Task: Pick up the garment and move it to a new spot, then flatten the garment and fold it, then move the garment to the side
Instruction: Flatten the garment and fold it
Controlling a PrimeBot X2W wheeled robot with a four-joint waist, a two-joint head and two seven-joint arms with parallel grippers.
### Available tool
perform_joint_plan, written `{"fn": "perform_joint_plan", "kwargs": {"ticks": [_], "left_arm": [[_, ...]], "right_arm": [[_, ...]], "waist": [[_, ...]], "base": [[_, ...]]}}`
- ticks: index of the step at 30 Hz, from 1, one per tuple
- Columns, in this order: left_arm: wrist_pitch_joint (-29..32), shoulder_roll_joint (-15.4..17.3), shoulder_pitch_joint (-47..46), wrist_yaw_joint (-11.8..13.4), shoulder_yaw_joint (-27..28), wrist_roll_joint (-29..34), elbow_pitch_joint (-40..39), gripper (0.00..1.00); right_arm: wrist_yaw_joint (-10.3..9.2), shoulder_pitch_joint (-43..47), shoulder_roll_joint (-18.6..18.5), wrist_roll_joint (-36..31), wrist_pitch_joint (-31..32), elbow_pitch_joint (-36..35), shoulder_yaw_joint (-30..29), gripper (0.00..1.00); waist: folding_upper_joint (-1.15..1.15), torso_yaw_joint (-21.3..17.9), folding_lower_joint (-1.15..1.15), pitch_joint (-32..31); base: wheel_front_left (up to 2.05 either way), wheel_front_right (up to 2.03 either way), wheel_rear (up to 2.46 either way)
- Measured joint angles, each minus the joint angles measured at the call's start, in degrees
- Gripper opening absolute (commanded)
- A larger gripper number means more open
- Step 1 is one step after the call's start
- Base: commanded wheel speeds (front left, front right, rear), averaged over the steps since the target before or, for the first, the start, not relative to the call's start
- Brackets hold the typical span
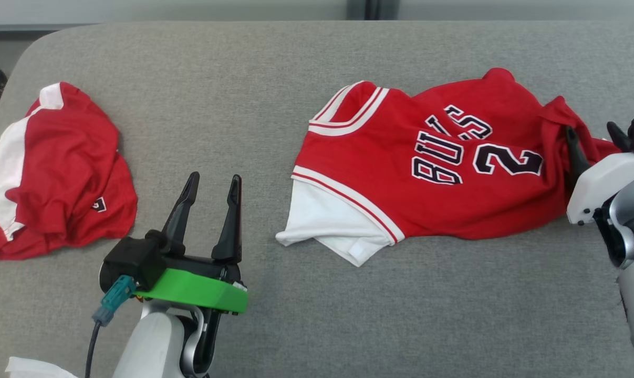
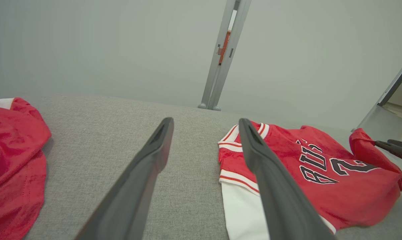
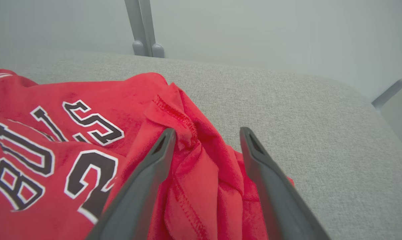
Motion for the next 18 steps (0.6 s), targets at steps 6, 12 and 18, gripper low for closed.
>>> {"fn": "perform_joint_plan", "kwargs": {"ticks": [6,12,18], "left_arm": [[0.0,0.0,0.2,0.0,1.2,0.3,-0.2,1.0],[0.0,0.0,0.9,0.0,1.3,0.8,0.2,1.0],[0.0,0.0,2.0,0.0,1.1,1.4,1.8,1.0]], "right_arm": [[0.0,6.8,3.8,3.4,-7.3,-7.1,0.2,1.0],[0.0,15.5,7.8,5.2,-14.4,-13.2,1.6,1.0],[-0.01,21.2,11.5,5.2,-18.0,-14.9,2.0,1.0]], "waist": [[0.0,-3.7,0.0,-1.1],[0.0,-6.9,0.0,-2.0],[0.0,-8.7,0.0,-2.9]], "base": [[0.0,0.0,0.0],[0.0,0.0,0.0],[0.0,0.0,0.0]]}}
